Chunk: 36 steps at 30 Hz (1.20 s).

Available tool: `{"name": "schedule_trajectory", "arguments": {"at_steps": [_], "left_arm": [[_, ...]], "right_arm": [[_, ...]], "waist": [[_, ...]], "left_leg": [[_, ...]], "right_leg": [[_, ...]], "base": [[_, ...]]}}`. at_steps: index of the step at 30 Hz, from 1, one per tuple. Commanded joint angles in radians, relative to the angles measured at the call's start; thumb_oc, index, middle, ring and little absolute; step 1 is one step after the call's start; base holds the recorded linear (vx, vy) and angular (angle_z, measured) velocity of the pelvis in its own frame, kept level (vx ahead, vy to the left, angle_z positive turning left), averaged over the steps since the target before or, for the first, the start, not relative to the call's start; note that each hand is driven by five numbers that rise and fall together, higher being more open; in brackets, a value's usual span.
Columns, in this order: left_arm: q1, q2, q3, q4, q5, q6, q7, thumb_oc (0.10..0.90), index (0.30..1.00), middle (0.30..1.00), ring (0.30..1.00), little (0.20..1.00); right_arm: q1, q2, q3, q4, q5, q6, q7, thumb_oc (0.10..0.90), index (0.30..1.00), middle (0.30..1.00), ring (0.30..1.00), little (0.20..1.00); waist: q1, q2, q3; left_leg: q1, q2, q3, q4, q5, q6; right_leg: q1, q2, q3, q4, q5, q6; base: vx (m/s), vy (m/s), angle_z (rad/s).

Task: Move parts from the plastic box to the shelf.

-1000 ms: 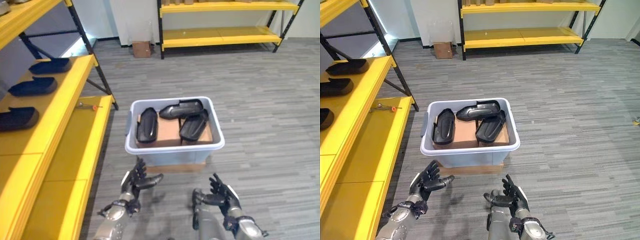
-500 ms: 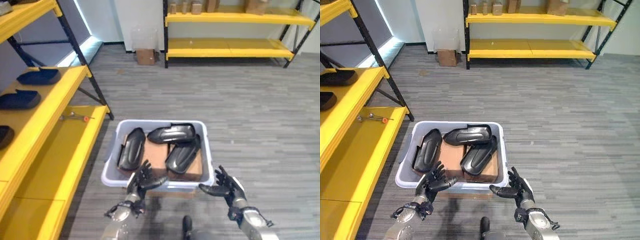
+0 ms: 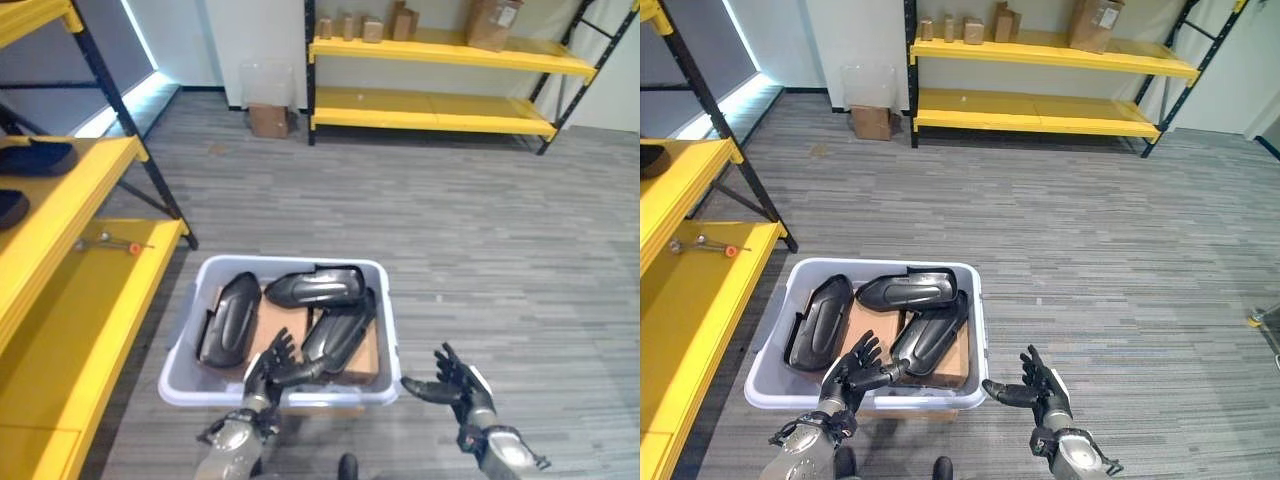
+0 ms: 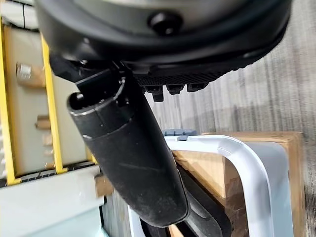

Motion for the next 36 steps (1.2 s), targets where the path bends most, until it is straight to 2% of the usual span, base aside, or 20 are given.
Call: {"name": "schedule_trajectory", "arguments": {"at_steps": [1, 6, 16, 28, 36], "left_arm": [[-0.021, 0.044, 0.007, -0.097, 0.01, -0.077, -0.031, 0.9, 1.0, 1.0, 1.0, 1.0], [-0.015, 0.057, 0.01, -0.105, 0.018, -0.076, -0.032, 0.9, 1.0, 1.0, 1.0, 1.0], [-0.013, 0.068, 0.024, -0.118, 0.026, -0.078, -0.026, 0.9, 1.0, 1.0, 1.0, 1.0], [-0.01, 0.077, 0.032, -0.148, 0.038, -0.078, -0.038, 0.9, 1.0, 1.0, 1.0, 1.0], [-0.029, 0.094, 0.009, -0.185, 0.034, -0.086, -0.052, 0.9, 1.0, 1.0, 1.0, 1.0]], "right_arm": [[-0.022, 0.001, -0.041, -0.085, 0.009, -0.074, 0.027, 0.9, 1.0, 1.0, 1.0, 1.0], [-0.027, 0.018, -0.034, -0.079, 0.007, -0.066, 0.034, 0.9, 1.0, 1.0, 1.0, 1.0], [-0.033, 0.027, -0.035, -0.086, -0.018, -0.062, 0.032, 0.9, 1.0, 1.0, 1.0, 1.0], [-0.064, -0.011, -0.062, -0.144, -0.076, -0.082, 0.024, 0.9, 1.0, 1.0, 1.0, 1.0], [-0.165, -0.064, -0.072, -0.157, -0.117, -0.104, -0.008, 0.9, 1.0, 1.0, 1.0, 1.0]], "waist": [[0.025, -0.013, -0.065], [0.028, -0.016, -0.068], [0.038, -0.015, -0.068], [0.05, -0.024, -0.067], [0.073, -0.018, -0.018]], "left_leg": [[0.004, -0.062, 0.04, 0.016, -0.04, 0.014], [0.026, -0.101, 0.061, -0.007, -0.069, 0.036], [0.039, -0.141, 0.072, -0.021, -0.101, 0.063], [0.034, -0.146, 0.058, -0.021, -0.108, 0.063], [-0.043, -0.145, 0.041, -0.017, -0.086, 0.054]], "right_leg": [[-0.054, -0.181, 0.049, 0.051, -0.01, 0.144], [-0.06, -0.215, 0.069, 0.047, 0.018, 0.174], [-0.077, -0.263, 0.063, 0.06, 0.051, 0.214], [-0.062, -0.28, 0.016, 0.046, 0.055, 0.222], [-0.103, -0.29, -0.026, 0.021, 0.065, 0.222]], "base": [[0.08, 0.178, 0.15], [0.05, 0.144, -0.04], [0.03, 0.082, -0.04], [0.03, 0.008, 0.02], [-0.05, -0.02, 0.15]]}}
